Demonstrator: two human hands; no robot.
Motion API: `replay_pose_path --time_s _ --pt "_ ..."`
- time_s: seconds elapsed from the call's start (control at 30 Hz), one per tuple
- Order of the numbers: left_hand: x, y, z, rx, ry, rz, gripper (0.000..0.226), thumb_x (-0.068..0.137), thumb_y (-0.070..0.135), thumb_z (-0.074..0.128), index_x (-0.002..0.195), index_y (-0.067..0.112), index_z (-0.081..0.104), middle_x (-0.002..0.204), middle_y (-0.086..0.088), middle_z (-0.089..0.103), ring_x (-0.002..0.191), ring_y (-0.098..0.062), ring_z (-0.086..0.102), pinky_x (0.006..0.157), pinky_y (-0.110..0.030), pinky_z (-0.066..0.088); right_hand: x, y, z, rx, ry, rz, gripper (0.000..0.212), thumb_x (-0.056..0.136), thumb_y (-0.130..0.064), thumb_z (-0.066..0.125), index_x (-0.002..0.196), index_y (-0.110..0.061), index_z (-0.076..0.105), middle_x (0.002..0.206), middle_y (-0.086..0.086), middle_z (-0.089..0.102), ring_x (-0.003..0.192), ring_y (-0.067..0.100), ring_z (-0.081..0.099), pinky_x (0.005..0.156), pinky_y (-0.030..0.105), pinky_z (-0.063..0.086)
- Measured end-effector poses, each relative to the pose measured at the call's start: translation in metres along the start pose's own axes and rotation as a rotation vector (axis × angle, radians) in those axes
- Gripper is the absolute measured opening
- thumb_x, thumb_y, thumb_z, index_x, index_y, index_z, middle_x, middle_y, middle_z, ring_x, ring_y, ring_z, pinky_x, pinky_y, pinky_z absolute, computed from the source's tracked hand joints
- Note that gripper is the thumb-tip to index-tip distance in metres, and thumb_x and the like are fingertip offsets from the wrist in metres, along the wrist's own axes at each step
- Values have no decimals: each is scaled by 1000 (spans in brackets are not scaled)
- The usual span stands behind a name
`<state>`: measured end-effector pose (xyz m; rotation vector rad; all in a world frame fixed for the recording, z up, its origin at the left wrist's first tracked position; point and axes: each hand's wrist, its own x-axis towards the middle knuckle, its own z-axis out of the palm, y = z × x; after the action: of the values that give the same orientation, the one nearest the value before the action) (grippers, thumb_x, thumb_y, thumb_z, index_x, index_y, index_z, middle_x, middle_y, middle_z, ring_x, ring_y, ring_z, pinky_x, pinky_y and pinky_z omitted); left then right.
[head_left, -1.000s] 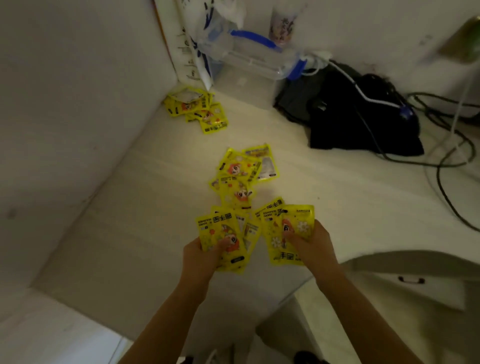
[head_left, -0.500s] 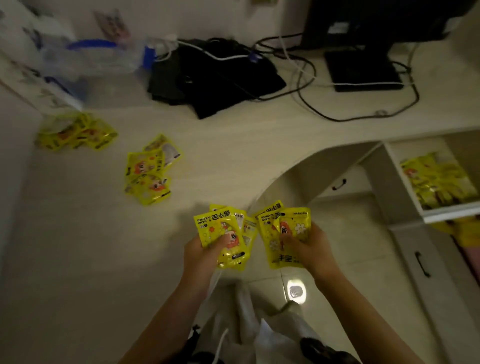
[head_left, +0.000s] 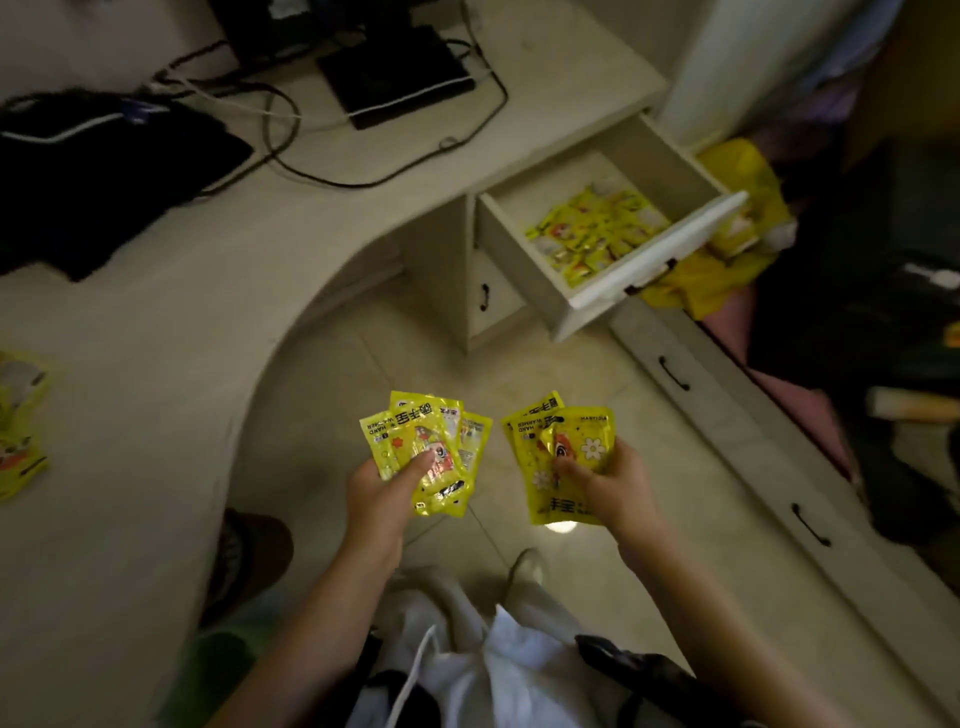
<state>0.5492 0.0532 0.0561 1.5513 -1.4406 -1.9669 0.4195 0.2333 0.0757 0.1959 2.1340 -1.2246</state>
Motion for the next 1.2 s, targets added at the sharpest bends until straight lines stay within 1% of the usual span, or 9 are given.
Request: replay_pose_path --time_s 0.07,0.13,0.27,0.57,0.8,0.93,1.0,1.13,1.2 --pt "-7 -7 37 16 -41 -20 13 77 8 75 87 14 70 92 -10 74 80 -20 71 76 -34 56 8 11 -34 35 36 29 29 77 -18 74 104 -16 62 96 4 71 85 21 68 76 39 57" --pt "-13 -11 72 32 -85 -24 15 76 7 76 89 13 71 92 -10 74 82 -24 70 79 -38 55 19 22 -62 63 80 59 31 76 -19 75 104 -16 63 97 5 71 87 23 68 80 42 57" --pt "-21 -11 130 71 -130 -25 13 76 7 76 87 12 71 80 -1 73 71 -15 70 70 -32 56 37 35 -105 121 141 115 30 76 -18 75 103 -17 63 97 5 71 90 25 68 83 43 56" --pt "13 19 227 134 -224 -5 13 77 6 75 85 15 70 72 5 73 62 -6 70 53 -19 53 98 12 -156 193 177 180 23 77 -18 75 95 -22 61 96 4 71 88 23 68 81 39 56" --pt "78 60 298 181 -247 -14 14 77 8 76 81 19 68 79 0 72 68 -11 69 60 -26 53 178 -54 -181 172 180 141 26 77 -17 75 95 -25 57 98 3 69 91 23 67 85 41 55" --pt "117 85 328 211 -245 -29 13 76 11 77 81 18 69 84 -4 73 79 -22 70 76 -37 56 221 -100 -197 198 159 93 26 81 -10 72 99 -19 55 88 -3 65 77 13 64 61 23 50" --pt "136 99 341 207 -243 -29 14 75 11 77 82 18 69 86 -4 73 81 -23 70 78 -38 56 241 -118 -202 205 161 77 28 81 -10 71 104 -16 56 92 -1 66 77 11 64 57 20 46" --pt "164 119 361 190 -204 -35 14 76 10 77 82 19 68 85 -2 72 77 -18 70 68 -31 54 281 -144 -205 156 146 90 33 78 -17 74 108 -17 58 102 3 69 90 21 67 78 36 55" --pt "180 124 369 180 -159 -49 14 76 11 77 82 18 67 84 -2 72 77 -19 69 72 -34 55 300 -158 -207 126 125 80 32 78 -19 75 106 -18 59 102 2 70 91 20 67 83 39 55"
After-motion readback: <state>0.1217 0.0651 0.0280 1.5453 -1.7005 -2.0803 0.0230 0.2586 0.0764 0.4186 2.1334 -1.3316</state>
